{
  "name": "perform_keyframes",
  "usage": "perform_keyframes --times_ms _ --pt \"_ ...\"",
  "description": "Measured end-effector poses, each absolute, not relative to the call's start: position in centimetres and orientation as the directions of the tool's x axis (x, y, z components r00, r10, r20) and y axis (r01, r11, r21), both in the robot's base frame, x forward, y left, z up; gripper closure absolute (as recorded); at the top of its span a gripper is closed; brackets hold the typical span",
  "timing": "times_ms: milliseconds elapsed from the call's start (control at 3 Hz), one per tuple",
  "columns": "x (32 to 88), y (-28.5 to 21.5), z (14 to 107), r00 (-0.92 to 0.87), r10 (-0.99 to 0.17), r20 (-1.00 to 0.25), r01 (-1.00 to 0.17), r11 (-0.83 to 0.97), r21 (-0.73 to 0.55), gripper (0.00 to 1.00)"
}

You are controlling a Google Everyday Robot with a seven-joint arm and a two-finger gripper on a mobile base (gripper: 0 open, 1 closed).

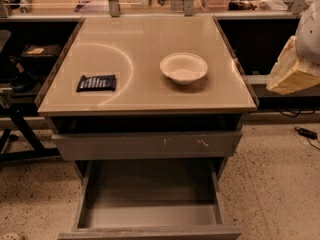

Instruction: Close middle drawer

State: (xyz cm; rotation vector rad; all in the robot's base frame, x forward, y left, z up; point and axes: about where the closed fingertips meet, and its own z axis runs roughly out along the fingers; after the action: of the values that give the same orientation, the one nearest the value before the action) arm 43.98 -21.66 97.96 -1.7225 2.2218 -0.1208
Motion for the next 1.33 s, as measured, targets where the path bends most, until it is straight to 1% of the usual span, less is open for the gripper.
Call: perform_keyframes --times_ms 333,667,1000,1333 --pt "42.3 -21.8 95.7 -0.242 -0.953 -0.184 -0.928 0.283 -0.242 1.0" --pt "38.8 -21.5 90.6 -0.3 -0.933 -0.197 -0.922 0.336 -0.19 1.0" --pt "34.9 -21.3 83.4 -0.351 -0.919 -0.183 -0.928 0.367 -0.067 1.0" --pt "32.5 -21.7 80.2 -0.362 -0.921 -0.141 -0.931 0.366 0.002 1.0"
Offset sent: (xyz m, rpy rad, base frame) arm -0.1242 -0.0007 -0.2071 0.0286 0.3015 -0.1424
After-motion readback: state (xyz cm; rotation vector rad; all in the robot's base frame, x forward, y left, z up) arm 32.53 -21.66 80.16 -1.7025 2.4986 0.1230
